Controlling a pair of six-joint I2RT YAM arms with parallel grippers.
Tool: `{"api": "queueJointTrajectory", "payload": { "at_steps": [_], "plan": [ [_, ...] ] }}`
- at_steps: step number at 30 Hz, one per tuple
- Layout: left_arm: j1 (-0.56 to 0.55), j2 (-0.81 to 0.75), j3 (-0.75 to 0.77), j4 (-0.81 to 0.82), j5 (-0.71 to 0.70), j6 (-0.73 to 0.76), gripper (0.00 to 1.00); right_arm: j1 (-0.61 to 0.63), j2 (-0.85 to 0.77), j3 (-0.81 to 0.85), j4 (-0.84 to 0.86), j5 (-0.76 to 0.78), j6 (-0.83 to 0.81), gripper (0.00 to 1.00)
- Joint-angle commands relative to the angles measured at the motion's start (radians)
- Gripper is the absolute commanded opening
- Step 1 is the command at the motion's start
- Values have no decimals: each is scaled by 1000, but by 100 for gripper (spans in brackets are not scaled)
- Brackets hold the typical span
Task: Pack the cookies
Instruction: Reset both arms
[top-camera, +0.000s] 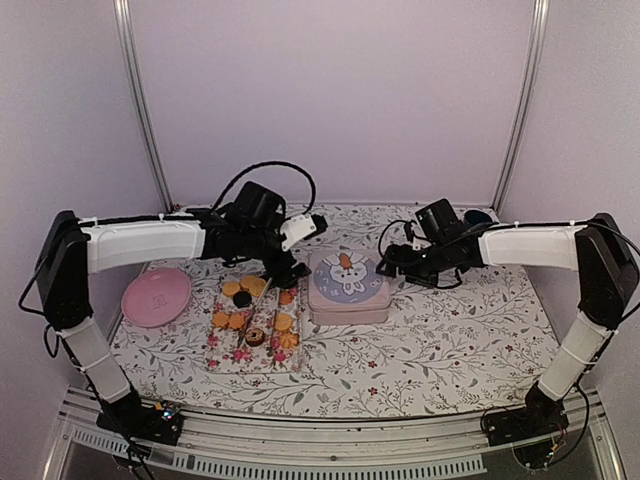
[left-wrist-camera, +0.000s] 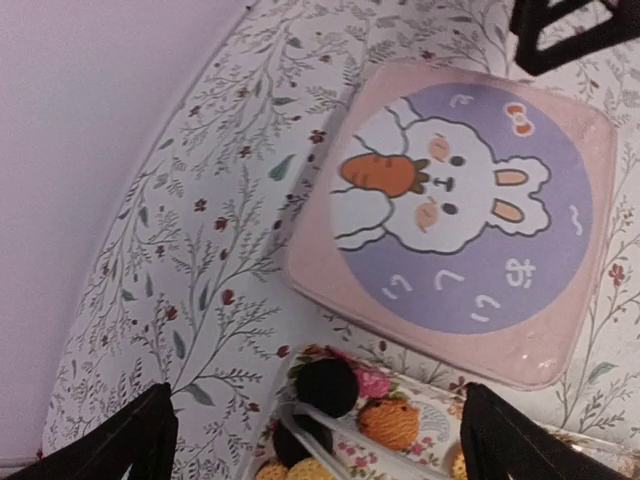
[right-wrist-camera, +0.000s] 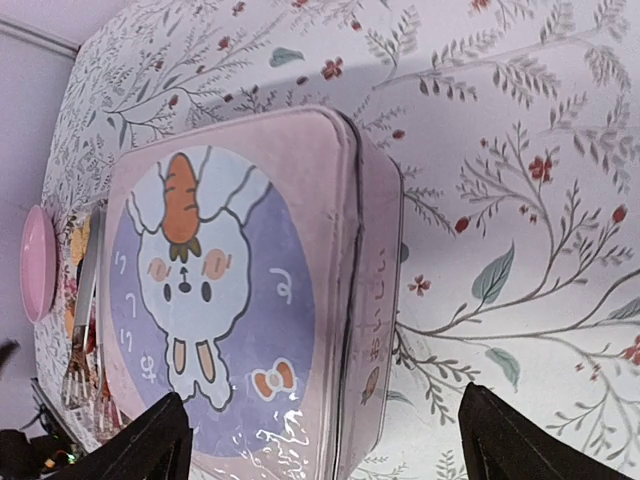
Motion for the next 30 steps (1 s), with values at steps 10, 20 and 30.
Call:
{"api": "queueJointTrajectory", "payload": {
  "at_steps": [10, 20, 30],
  "plan": [
    [647, -451, -327, 165, 103, -204, 99, -85, -336, -102, 18, 365, -123, 99],
    [973, -494, -772, 729, 321, -423, 99, -208, -565, -559, 508, 829, -329, 99],
    [909, -388, -997, 1311, 302, -441, 99, -363, -601, -778, 778, 809, -406, 99]
  ]
}}
